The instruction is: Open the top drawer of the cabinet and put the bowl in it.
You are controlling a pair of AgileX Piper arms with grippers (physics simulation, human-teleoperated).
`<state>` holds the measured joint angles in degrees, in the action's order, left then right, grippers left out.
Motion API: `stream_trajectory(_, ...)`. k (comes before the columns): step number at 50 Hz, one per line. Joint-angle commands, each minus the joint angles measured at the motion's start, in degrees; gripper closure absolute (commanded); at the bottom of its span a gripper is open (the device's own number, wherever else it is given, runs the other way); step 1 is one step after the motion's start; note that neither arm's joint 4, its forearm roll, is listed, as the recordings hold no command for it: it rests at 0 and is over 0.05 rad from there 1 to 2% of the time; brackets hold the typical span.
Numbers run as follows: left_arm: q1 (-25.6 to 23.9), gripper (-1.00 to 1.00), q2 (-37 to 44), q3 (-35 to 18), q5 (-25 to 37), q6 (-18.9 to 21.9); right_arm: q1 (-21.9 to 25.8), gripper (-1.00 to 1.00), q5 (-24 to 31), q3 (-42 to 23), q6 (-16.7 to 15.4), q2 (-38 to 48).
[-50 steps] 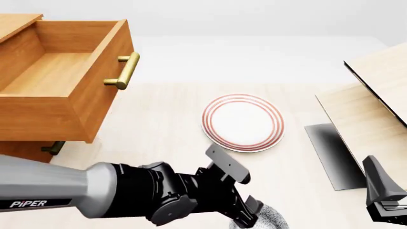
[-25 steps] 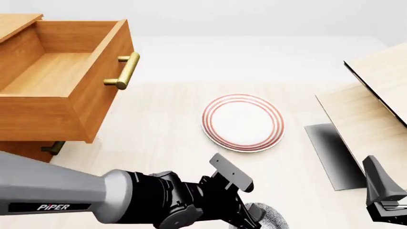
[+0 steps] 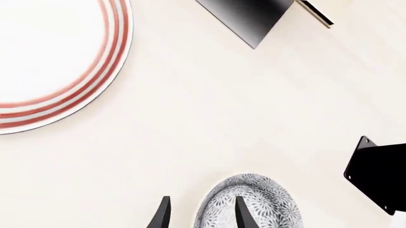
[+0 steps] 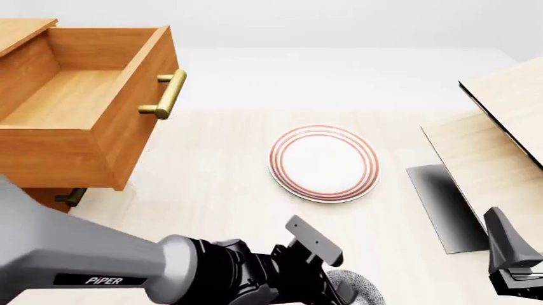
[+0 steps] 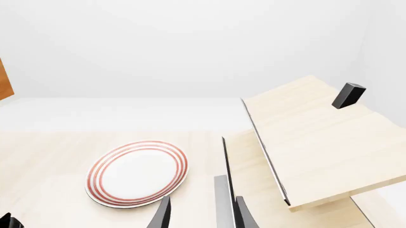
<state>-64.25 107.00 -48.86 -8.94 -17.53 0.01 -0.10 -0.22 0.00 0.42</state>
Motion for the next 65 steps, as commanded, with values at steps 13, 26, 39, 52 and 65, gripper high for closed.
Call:
stream_trajectory(13, -0.96, -1.0, 3.21, -0.77, -1.68, -1.21, 0.0, -1.0, 0.02, 0.04, -0.01, -0.08)
stream_trajectory(26, -0.05, 1.0, 2.23, 1.17, -3.11, -1.58, 0.0, -1.0, 0.02, 0.04, 0.01, -0.08)
stream_trajectory(39, 0.47, 1.0, -3.11, 3.24, -2.61, -2.17, 0.0, -1.0, 0.02, 0.04, -0.01, -0.08)
stream_trajectory(52, 0.91, 1.0, -7.32, 5.13, -2.72, -5.28, 0.0, -1.0, 0.02, 0.04, 0.0, -0.08)
stream_trajectory(65, 2.31, 1.0, -11.98, 4.61, 1.83, -8.29, 0.01, -1.0, 0.01, 0.04, -0.01, -0.08)
